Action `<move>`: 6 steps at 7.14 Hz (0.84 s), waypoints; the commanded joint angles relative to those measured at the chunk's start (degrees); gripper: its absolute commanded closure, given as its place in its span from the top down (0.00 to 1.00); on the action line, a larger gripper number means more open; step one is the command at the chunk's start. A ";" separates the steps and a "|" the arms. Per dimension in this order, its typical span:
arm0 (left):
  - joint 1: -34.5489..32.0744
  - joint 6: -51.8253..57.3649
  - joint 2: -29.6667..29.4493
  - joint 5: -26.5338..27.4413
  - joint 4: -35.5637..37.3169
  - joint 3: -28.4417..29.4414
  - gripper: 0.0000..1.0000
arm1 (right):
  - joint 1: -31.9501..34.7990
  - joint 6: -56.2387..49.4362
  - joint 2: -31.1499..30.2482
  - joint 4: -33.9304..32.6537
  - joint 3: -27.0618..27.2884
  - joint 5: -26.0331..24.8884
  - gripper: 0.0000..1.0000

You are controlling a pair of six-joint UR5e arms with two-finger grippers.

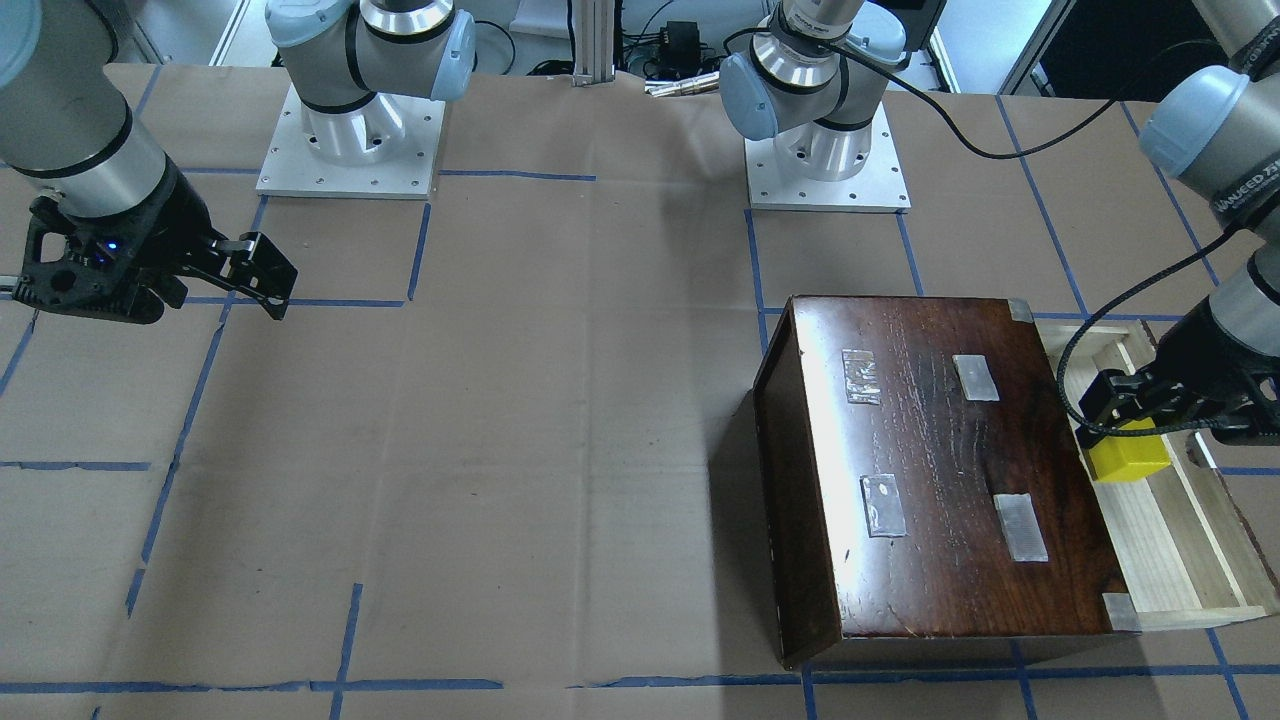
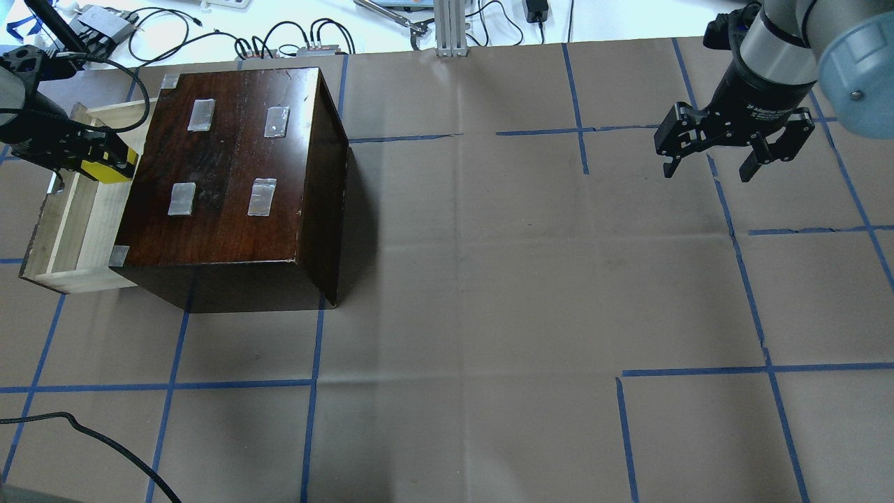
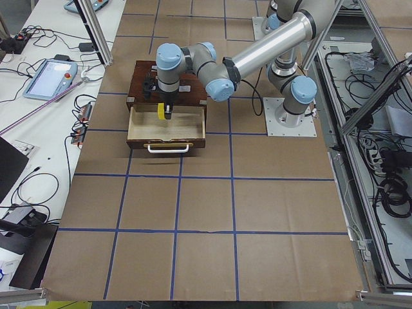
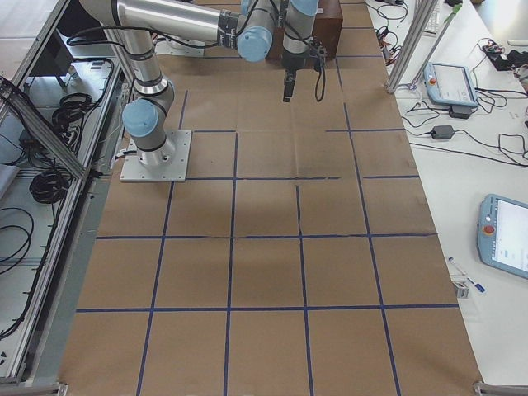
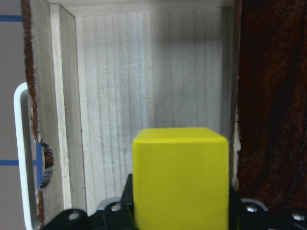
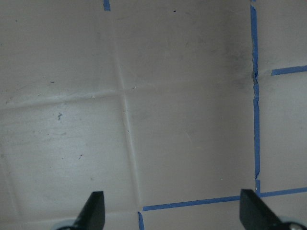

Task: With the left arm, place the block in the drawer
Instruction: 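Carry the yellow cube over the open drawer and release it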

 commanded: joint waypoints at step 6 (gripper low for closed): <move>0.16 -0.15 3.97 0.18 0.09 1.11 0.98 | 0.00 0.00 0.00 0.00 0.00 0.00 1.00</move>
